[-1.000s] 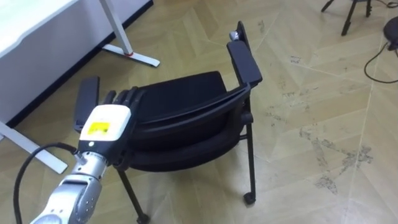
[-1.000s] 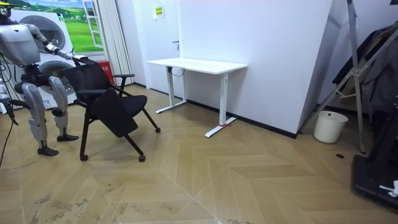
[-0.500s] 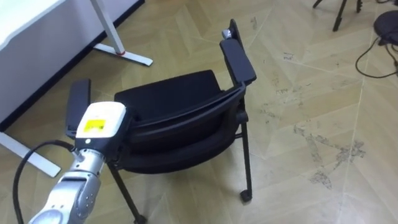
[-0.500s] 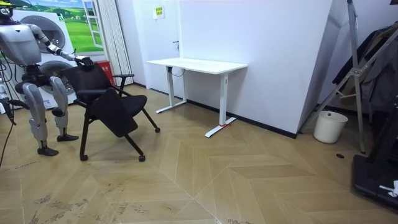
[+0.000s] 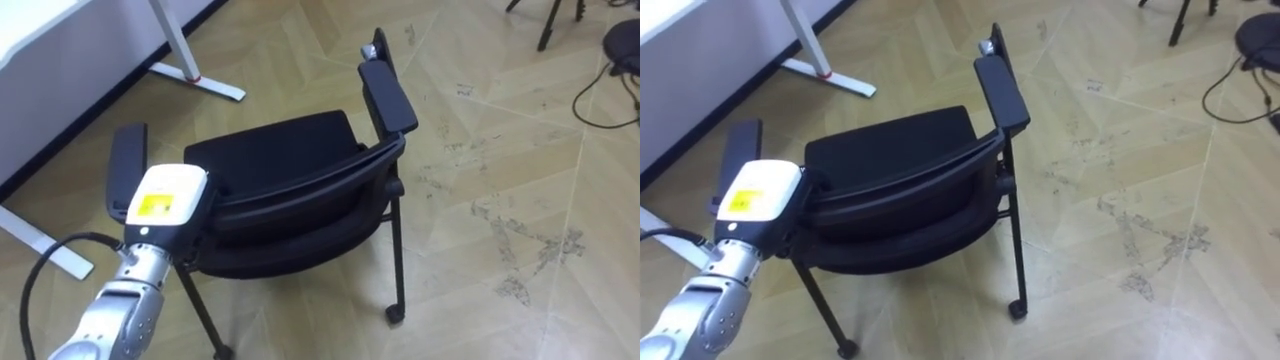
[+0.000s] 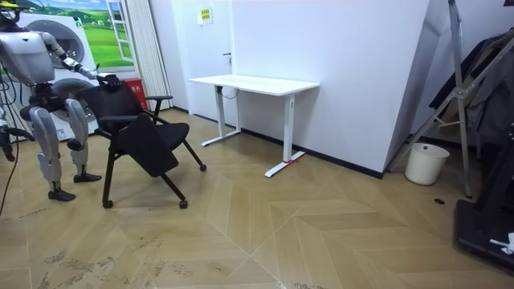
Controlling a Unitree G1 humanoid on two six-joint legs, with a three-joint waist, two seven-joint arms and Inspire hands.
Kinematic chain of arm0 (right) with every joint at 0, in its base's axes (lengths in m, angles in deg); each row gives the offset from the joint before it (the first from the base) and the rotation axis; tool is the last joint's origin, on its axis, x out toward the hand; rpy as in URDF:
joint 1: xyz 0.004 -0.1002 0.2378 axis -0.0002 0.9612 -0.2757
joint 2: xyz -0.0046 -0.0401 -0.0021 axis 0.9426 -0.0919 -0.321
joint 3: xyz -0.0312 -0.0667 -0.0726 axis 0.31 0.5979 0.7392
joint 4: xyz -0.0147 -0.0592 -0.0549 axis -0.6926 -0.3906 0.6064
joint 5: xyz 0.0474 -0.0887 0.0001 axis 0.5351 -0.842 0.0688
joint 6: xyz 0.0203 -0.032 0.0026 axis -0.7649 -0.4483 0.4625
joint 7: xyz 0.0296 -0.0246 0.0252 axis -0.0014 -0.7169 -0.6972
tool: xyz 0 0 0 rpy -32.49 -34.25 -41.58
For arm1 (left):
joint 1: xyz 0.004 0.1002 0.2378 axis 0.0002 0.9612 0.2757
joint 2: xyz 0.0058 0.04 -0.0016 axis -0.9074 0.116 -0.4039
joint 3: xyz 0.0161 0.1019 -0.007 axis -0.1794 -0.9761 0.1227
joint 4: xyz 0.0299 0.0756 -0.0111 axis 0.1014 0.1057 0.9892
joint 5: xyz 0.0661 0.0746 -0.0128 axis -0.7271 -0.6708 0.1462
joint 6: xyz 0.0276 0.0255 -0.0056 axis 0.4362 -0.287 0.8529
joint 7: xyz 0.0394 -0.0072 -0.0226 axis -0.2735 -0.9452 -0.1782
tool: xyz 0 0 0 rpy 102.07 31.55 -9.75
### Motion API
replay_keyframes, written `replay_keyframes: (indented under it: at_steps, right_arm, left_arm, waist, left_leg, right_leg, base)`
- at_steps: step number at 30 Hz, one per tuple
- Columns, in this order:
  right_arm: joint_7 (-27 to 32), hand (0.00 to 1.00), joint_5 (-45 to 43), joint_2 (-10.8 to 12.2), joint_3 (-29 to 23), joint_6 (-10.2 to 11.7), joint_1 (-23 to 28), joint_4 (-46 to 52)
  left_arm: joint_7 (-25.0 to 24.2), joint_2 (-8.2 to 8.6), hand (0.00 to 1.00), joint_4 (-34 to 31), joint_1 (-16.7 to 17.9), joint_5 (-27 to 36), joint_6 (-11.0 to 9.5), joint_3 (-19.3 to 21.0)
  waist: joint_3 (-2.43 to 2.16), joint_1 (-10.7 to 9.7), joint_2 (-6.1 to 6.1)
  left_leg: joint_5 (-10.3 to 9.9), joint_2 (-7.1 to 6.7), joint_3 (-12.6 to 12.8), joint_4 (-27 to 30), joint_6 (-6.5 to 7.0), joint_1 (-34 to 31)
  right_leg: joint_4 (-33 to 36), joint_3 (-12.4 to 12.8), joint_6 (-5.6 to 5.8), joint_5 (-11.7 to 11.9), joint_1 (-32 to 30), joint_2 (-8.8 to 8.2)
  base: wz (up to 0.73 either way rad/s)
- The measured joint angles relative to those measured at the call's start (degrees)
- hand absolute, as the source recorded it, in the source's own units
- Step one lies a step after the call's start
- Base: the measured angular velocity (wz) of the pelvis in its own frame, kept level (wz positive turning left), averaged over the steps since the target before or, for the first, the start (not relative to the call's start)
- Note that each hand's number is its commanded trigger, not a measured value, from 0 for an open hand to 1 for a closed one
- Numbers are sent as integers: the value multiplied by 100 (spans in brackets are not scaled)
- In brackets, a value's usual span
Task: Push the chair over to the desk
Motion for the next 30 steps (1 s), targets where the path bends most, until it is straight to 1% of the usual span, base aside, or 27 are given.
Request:
replay_keyframes:
  at_steps: [1,2,3,5,6,7,8,9,11,12,14,15,17,18,20,22,23,24,25,27,29,30]
  right_arm:
    - [30,0,5,-6,-91,14,88,99]
    - [114,0,-6,-6,-334,24,242,340]
    - [159,0,-6,-8,-443,33,307,456]
    - [444,0,-49,-15,-670,122,563,1007]
    - [526,0,-97,-14,-722,152,623,1175]
    - [668,0,-259,-12,-846,227,649,1409]
    - [853,0,-322,-15,-894,281,673,1682]
    - [943,0,-331,-14,-890,297,702,1856]
    - [1218,0,-347,3,-912,367,1004,2969]
    - [1273,0,-351,4,-946,413,1044,3211]
    - [1594,0,-435,5,-1194,654,1096,3914]
    - [1688,0,-499,5,-1261,709,1105,4081]
    - [1965,0,-787,1,-1485,867,1140,4680]
    - [2026,0,-877,-1,-1537,904,1148,4797]
    - [2313,0,-1258,-19,-1623,967,1125,5155]
    - [2470,0,-1433,-19,-1598,947,1072,5431]
    - [2502,0,-1529,-22,-1586,946,967,5632]
    - [2512,0,-1564,-26,-1585,947,895,5708]
    - [2574,0,-1583,-56,-1560,945,713,5816]
    - [2655,0,-1600,-141,-1467,941,469,6010]
    - [2578,0,-1620,-373,-1258,891,196,6194]
    - [2535,0,-1639,-420,-1219,882,136,6233]
  left_arm:
    - [15,-34,100,0,0,3,-23,0]
    - [39,-122,100,-1,1,3,-68,0]
    - [50,-167,100,0,1,3,-87,0]
    - [64,-314,100,0,14,114,-105,0]
    - [74,-355,100,0,27,145,-115,6]
    - [93,-418,100,12,70,171,-166,57]
    - [136,-473,100,92,84,227,-250,86]
    - [159,-491,100,135,84,271,-271,85]
    - [199,-528,100,296,89,432,-341,115]
    - [201,-529,100,327,91,433,-362,138]
    - [202,-529,100,386,95,430,-425,241]
    - [204,-528,100,385,95,428,-436,269]
    - [202,-528,100,379,151,419,-523,452]
    - [201,-528,100,379,168,421,-525,470]
    - [192,-528,100,382,189,414,-527,524]
    - [168,-525,100,382,187,412,-494,533]
    - [119,-523,100,380,186,415,-477,548]
    - [89,-522,100,377,185,418,-471,559]
    - [67,-519,100,377,184,423,-443,564]
    - [34,-519,100,373,159,423,-420,569]
    - [-57,-515,100,360,81,411,-397,569]
    - [-90,-515,100,353,52,405,-390,568]
  waist:
    - [-5,-5,-19]
    - [-13,-21,-53]
    - [-11,-28,-67]
    - [-22,-33,-112]
    - [-24,-52,-127]
    - [-23,-75,-128]
    - [-24,-145,-127]
    - [-23,-161,-128]
    - [-22,-256,-101]
    - [-22,-293,-96]
    - [-28,-345,-92]
    - [-28,-351,-93]
    - [-32,-377,-93]
    - [-32,-390,-96]
    - [-33,-420,-96]
    - [-39,-410,-85]
    - [-52,-414,-66]
    - [-51,-414,-64]
    - [-49,-367,-66]
    - [-46,-290,-78]
    - [-23,-263,-114]
    - [-15,-261,-126]
  left_leg:
    - [0,1,10,1,0,-5]
    - [0,0,37,1,0,-17]
    - [0,0,49,1,0,-17]
    - [0,3,120,2,0,-21]
    - [0,3,153,2,0,-23]
    - [0,7,171,2,0,-25]
    - [0,7,205,1,0,-16]
    - [0,7,232,1,0,-6]
    - [0,4,284,14,0,7]
    - [0,1,284,17,0,3]
    - [-1,2,294,39,1,-69]
    - [-1,3,295,44,1,-92]
    - [-1,15,296,120,1,-193]
    - [-1,19,298,131,2,-198]
    - [-1,29,303,151,2,-226]
    - [-1,34,318,150,2,-236]
    - [-1,43,360,153,2,-256]
    - [-1,46,374,158,2,-258]
    - [-1,51,399,165,2,-258]
    - [-1,65,440,177,2,-259]
    - [-1,90,439,180,2,-253]
    - [-1,94,438,184,2,-255]
  right_leg:
    - [0,21,0,0,-3,1]
    - [1,50,0,0,7,2]
    - [1,60,0,0,5,2]
    - [6,109,0,0,-26,2]
    - [13,155,0,0,-56,4]
    - [16,235,8,13,-82,14]
    - [21,256,10,21,-83,11]
    - [27,277,13,23,-85,11]
    - [40,358,32,36,-107,6]
    - [52,355,33,37,-110,1]
    - [126,365,35,38,-202,1]
    - [137,370,37,39,-234,1]
    - [217,384,37,39,-351,6]
    - [218,395,34,41,-355,10]
    - [224,402,29,44,-372,18]
    - [234,426,27,45,-400,27]
    - [285,444,27,45,-460,32]
    - [305,455,27,45,-477,34]
    - [318,463,25,47,-487,35]
    - [319,502,15,66,-506,46]
    - [307,492,1,92,-494,68]
    - [308,490,-1,93,-495,72]
  base:
    - [-6]
    - [-5]
    - [-8]
    - [-13]
    - [-25]
    - [-22]
    - [-18]
    - [-16]
    - [-15]
    - [-4]
    - [0]
    - [0]
    - [-5]
    - [-3]
    - [0]
    - [-6]
    - [-13]
    - [-13]
    - [-15]
    - [-13]
    - [0]
    - [0]
